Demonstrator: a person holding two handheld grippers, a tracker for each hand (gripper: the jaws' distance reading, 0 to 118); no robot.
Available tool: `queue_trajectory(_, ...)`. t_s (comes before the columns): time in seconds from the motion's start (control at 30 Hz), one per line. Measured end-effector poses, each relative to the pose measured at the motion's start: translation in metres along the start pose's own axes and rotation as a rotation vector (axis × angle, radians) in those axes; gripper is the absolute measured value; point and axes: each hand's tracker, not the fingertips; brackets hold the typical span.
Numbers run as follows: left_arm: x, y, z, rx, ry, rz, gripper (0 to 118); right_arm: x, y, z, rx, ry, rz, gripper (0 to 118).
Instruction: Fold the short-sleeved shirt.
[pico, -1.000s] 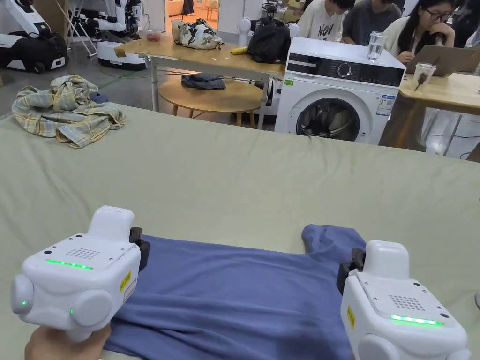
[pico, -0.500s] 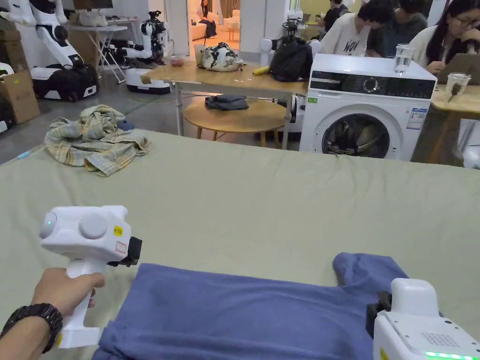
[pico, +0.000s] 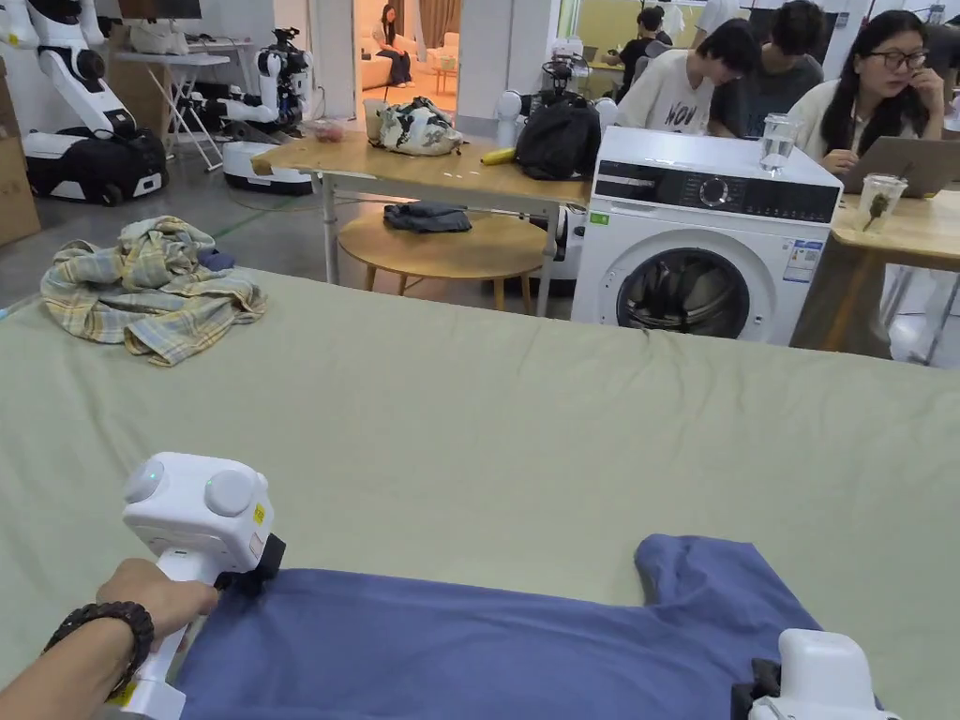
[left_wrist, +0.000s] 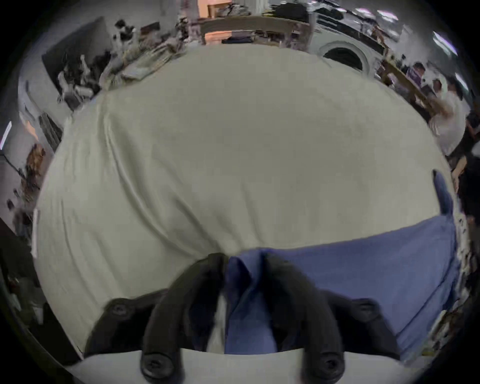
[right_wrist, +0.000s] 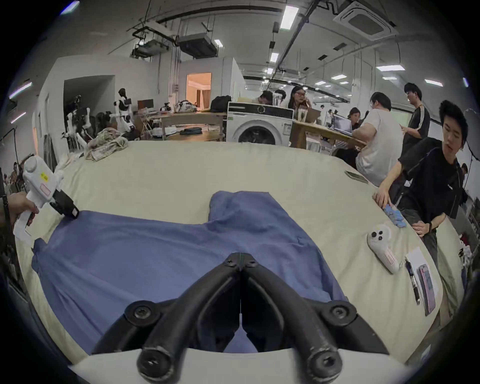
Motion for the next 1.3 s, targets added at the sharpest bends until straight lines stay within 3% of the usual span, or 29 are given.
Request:
queue_trajectory(0.07, 0.003, -0.002, 0.003, 0.028, 0.027, -0.045, 0, 0.003, 0.001, -0.003, -0.017, 0.002, -0.002, 0)
queue_trajectory(0.2, -0.007, -0.012, 0.020, 0.082, -0.011, 0.017, 0, 0.012, 0.014, -0.007, -0.039, 0.017, -0.018, 0)
queue_trajectory(0.33, -0.003, -0.027, 0.054, 0.162, -0.037, -0.006, 0, 0.027, 0.051, -0.021, -0.054, 0.007, -0.003, 0)
queue_trajectory(0.53, -0.003, -0.040, 0.075, 0.218, -0.051, 0.016, 0, 0.051, 0.104, -0.102, -0.250, 0.016, 0.032, 0)
queue_trajectory(0.6, -0.002, -0.043, 0.075, 0.214, -0.051, 0.008, 0, 0.058, 0.114, -0.130, -0.310, 0.017, 0.025, 15)
queue_trajectory(0.67, -0.002, -0.047, 0.075, 0.215, -0.056, 0.008, 0, 0.064, 0.118, -0.157, -0.367, 0.028, 0.000, 47)
queue_trajectory(0.7, -0.003, -0.047, 0.073, 0.214, -0.056, 0.012, 0, 0.066, 0.118, -0.170, -0.391, 0.028, 0.013, 58)
queue_trajectory(0.8, -0.005, -0.054, 0.074, 0.211, -0.064, 0.018, 0, 0.071, 0.115, -0.200, -0.471, 0.023, 0.047, 59)
queue_trajectory(0.9, -0.007, -0.058, 0.074, 0.212, -0.067, 0.028, 0, 0.080, 0.107, -0.224, -0.505, 0.008, 0.028, 60)
queue_trajectory(1.03, -0.009, -0.061, 0.073, 0.209, -0.073, 0.043, 0, 0.089, 0.090, -0.241, -0.550, 0.042, -0.053, 58)
queue_trajectory(1.1, -0.010, -0.060, 0.072, 0.209, -0.074, 0.049, 0, 0.085, 0.089, -0.234, -0.524, 0.033, -0.045, 51)
queue_trajectory(1.2, -0.008, -0.060, 0.070, 0.212, -0.065, 0.049, 0, 0.079, 0.086, -0.229, -0.494, 0.051, -0.003, 0)
queue_trajectory(1.3, -0.003, -0.060, 0.068, 0.214, -0.055, 0.039, 0, 0.078, 0.082, -0.219, -0.461, 0.049, 0.032, 0)
